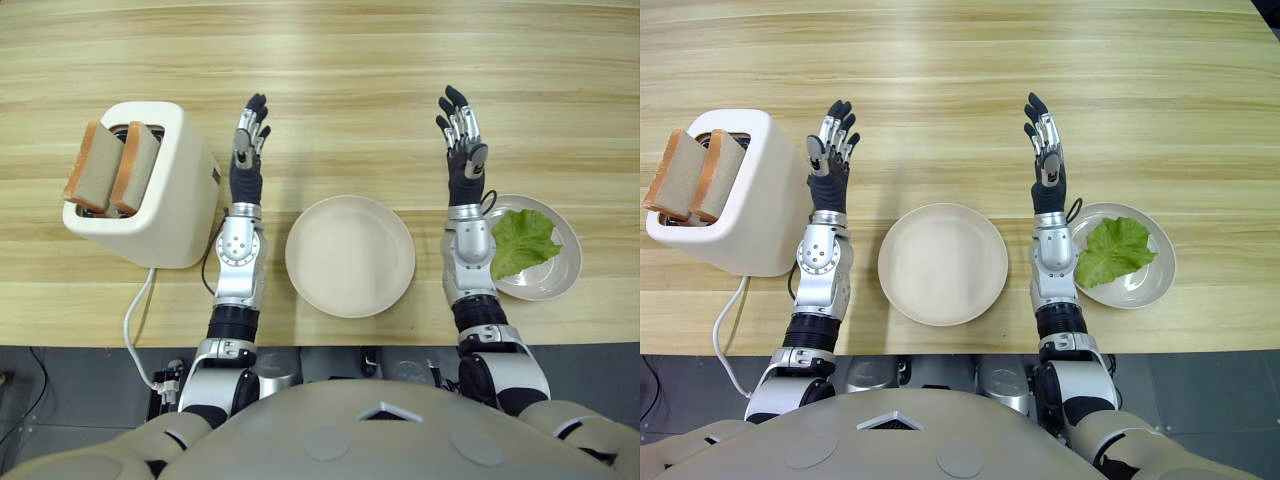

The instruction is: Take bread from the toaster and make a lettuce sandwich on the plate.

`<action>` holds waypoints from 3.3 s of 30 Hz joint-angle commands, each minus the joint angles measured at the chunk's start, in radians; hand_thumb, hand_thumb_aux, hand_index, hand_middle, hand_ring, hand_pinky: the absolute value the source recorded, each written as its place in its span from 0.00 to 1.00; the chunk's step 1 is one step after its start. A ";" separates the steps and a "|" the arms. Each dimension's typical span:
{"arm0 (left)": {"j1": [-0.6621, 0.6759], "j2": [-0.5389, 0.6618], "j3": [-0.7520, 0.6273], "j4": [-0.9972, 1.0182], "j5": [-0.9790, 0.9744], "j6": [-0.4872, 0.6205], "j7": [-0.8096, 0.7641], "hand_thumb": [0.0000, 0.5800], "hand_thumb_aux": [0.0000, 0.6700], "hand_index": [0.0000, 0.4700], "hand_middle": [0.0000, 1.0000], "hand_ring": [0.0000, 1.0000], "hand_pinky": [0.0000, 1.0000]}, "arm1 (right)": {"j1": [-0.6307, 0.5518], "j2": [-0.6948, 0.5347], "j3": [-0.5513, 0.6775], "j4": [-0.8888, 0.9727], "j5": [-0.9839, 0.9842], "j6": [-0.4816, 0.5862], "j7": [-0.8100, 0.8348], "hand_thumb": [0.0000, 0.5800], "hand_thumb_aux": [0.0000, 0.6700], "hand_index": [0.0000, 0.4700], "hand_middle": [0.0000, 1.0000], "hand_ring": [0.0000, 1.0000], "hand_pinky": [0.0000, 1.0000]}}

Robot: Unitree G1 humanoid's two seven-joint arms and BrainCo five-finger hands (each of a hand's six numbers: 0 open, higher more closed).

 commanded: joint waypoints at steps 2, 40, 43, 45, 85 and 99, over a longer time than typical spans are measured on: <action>-0.008 -0.003 0.003 0.017 0.009 0.009 0.013 0.00 0.00 0.00 0.00 0.00 0.00 | -0.023 -0.006 0.017 0.049 -0.048 0.006 -0.022 0.00 0.00 0.00 0.00 0.00 0.00; 0.224 0.626 0.362 -0.730 0.679 0.436 -0.095 0.00 0.00 0.00 0.00 0.00 0.00 | -0.022 0.006 0.034 0.077 -0.039 -0.020 -0.042 0.00 0.00 0.00 0.00 0.00 0.00; 0.268 0.651 0.391 -0.672 0.703 0.461 -0.084 0.00 0.00 0.00 0.00 0.00 0.00 | -0.020 0.007 0.035 0.075 -0.040 -0.021 -0.045 0.00 0.00 0.00 0.00 0.00 0.00; 0.295 0.663 0.409 -0.625 0.714 0.472 -0.066 0.00 0.00 0.00 0.00 0.00 0.00 | -0.020 0.007 0.036 0.077 -0.039 -0.022 -0.046 0.00 0.00 0.00 0.00 0.00 0.00; 0.331 0.714 0.213 -0.378 0.764 0.591 0.017 1.00 1.00 0.98 0.00 0.00 0.00 | -0.025 -0.009 0.031 0.111 -0.045 -0.027 -0.062 0.00 0.00 0.00 0.00 0.00 0.00; 0.242 0.820 0.392 -0.527 0.778 0.592 0.138 1.00 1.00 0.98 1.00 1.00 1.00 | -0.048 -0.010 0.051 0.152 -0.088 -0.047 -0.089 0.00 0.00 0.00 0.00 0.00 0.00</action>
